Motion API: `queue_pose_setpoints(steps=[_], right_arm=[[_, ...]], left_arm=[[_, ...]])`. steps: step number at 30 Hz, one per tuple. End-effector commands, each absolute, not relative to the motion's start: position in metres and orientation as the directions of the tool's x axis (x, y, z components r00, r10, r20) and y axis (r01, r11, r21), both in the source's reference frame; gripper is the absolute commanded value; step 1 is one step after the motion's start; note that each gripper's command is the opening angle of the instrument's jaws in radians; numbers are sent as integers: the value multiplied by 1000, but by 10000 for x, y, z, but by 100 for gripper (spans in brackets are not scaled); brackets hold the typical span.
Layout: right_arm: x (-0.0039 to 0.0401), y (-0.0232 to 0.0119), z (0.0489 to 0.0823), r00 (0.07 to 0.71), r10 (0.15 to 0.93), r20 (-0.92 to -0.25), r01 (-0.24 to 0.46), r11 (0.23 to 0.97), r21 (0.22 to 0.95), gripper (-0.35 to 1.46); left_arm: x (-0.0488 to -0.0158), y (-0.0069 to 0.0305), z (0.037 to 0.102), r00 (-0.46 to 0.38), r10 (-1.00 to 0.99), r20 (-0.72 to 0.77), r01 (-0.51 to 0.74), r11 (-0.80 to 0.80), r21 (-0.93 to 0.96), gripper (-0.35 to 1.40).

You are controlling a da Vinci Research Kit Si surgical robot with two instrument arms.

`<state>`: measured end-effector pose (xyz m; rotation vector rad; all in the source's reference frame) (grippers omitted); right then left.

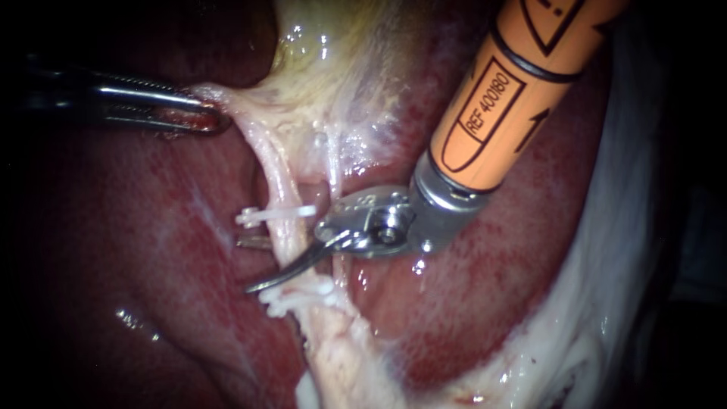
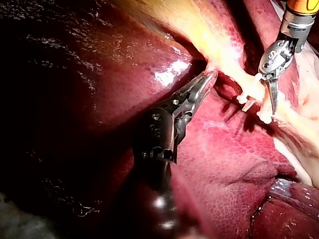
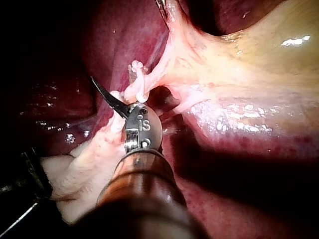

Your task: Go to the cutting position left tube

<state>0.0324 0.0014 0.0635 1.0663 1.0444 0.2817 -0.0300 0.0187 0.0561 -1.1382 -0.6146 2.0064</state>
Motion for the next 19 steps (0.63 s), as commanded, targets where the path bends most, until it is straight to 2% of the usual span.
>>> queue_pose_setpoints(steps=[1,8,16,19], right_arm=[[325,17,630,514,647,-563,274,498,823,145],[328,24,605,498,667,-554,284,479,831,143],[328,23,610,506,668,-546,283,470,836,143],[325,22,617,517,682,-518,263,449,854,142]], left_arm=[[-301,186,561,-335,788,-516,-364,-614,-700,-35],[-301,186,561,-336,788,-516,-362,-614,-702,-35],[-301,186,562,-336,788,-516,-362,-614,-701,-35],[-302,186,562,-336,788,-516,-362,-614,-701,-35]])
